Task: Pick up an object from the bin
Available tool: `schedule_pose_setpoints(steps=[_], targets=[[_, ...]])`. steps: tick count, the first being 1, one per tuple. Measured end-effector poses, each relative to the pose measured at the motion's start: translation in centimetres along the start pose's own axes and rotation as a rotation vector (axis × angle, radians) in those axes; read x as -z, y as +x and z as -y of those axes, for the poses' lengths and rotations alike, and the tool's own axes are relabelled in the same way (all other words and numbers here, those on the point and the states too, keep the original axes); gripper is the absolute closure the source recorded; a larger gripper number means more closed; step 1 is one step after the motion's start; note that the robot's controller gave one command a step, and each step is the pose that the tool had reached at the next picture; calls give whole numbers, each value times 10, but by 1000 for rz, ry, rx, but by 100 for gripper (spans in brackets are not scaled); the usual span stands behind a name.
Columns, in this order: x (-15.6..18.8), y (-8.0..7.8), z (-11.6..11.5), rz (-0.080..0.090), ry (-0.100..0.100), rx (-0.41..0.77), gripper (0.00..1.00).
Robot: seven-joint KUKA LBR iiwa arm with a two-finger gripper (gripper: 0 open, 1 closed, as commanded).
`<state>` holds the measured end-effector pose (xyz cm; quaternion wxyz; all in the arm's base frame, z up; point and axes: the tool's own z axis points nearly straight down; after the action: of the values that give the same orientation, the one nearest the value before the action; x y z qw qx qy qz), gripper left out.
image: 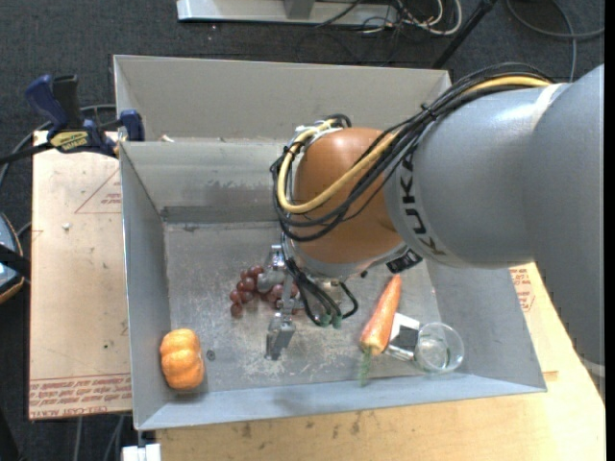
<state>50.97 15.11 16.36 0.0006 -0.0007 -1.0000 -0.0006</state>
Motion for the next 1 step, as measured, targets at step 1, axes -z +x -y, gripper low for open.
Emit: schedule_pose_setpoints(steps=[1], targets=[[0,0,0,0,0,0,0]])
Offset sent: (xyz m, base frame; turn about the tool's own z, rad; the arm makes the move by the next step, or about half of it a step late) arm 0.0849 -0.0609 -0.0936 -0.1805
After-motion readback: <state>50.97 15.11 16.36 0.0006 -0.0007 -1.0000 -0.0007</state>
